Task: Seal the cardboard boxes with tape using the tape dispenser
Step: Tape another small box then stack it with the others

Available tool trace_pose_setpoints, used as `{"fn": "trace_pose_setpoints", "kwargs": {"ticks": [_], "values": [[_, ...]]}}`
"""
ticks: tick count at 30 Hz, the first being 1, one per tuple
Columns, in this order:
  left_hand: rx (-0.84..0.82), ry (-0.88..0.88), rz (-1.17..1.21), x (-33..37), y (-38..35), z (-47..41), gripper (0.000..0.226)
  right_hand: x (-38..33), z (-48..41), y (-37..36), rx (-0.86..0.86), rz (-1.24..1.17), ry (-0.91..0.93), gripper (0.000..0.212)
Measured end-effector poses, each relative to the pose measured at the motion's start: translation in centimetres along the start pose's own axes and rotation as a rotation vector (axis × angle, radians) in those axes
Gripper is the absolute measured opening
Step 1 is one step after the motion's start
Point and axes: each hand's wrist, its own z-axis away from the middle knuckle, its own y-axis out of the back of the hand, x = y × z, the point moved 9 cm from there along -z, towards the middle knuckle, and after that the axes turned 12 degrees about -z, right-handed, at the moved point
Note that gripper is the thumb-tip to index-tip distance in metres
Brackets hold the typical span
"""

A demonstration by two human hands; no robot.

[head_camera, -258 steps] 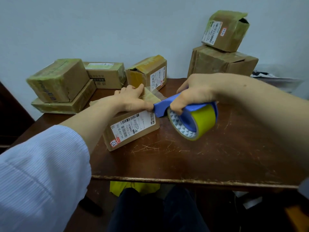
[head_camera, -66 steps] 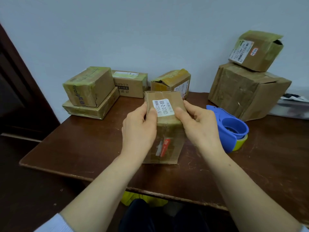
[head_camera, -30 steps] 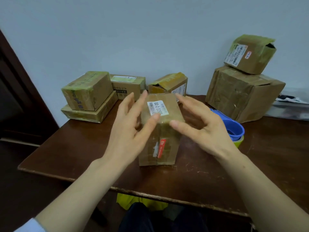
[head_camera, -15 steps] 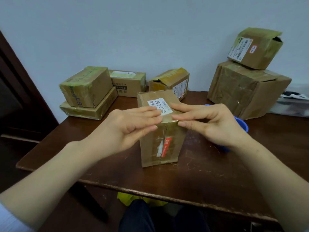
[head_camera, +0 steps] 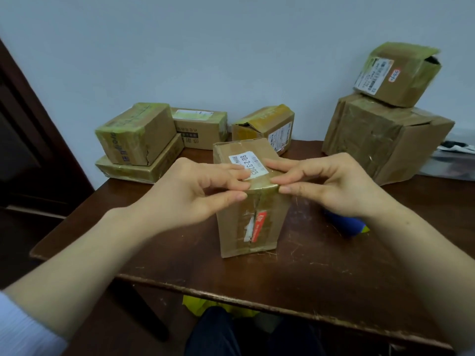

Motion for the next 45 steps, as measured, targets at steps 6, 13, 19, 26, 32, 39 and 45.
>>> {"fn": "trace_pose_setpoints", "kwargs": {"ticks": [6, 13, 19, 26, 32, 39, 45], "values": [[0.118, 0.044, -0.155, 0.8, 0.2, 0.1, 0.027, -0.5, -0.7, -0.2, 0.137, 0.160, 0.016, 0.012], [-0.011, -0.017, -0.010, -0.2, -0.5, 1.0, 0.039, 0.7, 0.6, 1.3, 0.164, -0.151, -0.008, 0.013], [0.254, 0.124, -0.037, -0.7, 1.1, 2.1, 0.039, 7.7, 3.0, -1.3, 0.281, -0.250, -0.398, 0.103], [0.552, 0.827, 0.468, -7.1, 2.4, 6.5, 0.025, 8.4, 3.7, -2.2, 0.356, -0.370, -0.483, 0.057], [0.247, 1.093, 0.338, -9.4, 0.9, 8.4, 0.047, 5.9, 0.6, 0.3, 0.429, 0.013, -0.488, 0.052], [-0.162, 0.802, -0.636, -7.3, 1.5, 5.6, 0.084, 7.0, 0.4, -0.7, 0.363, 0.082, -0.477, 0.058], [-0.692, 0.406, -0.679, -5.9, -6.1, 1.2, 0.084, 5.9, 1.0, 0.5, 0.377, 0.144, -0.397, 0.038]]}}
